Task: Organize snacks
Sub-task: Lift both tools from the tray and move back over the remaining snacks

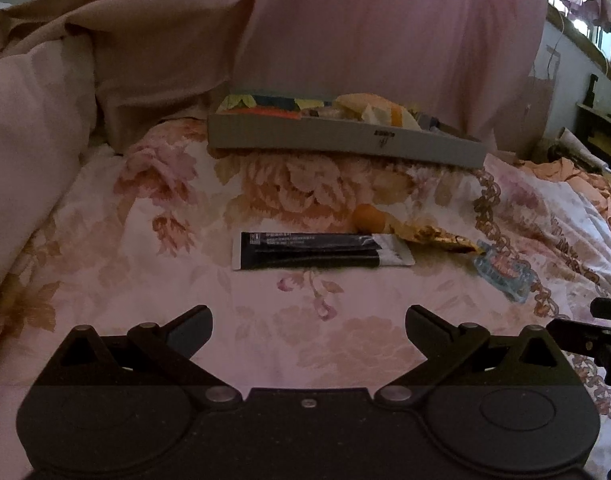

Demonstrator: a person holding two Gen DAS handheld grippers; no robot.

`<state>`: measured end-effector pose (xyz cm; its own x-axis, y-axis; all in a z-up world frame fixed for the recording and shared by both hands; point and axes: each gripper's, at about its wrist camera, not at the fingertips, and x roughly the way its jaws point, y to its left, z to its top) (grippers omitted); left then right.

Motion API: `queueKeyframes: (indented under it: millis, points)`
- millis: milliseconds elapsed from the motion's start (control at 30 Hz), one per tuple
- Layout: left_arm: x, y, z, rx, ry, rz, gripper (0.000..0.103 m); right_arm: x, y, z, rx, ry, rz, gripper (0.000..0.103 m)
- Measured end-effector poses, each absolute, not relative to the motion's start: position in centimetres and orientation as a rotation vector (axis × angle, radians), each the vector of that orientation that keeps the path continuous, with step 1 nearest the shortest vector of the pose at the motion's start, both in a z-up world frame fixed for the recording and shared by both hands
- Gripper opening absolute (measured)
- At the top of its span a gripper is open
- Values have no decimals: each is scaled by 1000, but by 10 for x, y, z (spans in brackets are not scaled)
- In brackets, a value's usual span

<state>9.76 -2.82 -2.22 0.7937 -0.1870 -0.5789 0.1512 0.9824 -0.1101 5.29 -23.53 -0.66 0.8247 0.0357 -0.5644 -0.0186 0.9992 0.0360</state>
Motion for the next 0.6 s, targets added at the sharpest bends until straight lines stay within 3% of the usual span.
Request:
queueKeyframes:
  millis: [300,600]
  points:
    - [121,-29,-35,-17,662,-232,102,74,-245,-23,46,687,12,103]
    - [156,-34,-26,43,625,-430,102,118,-256,-22,-223,647,59,103]
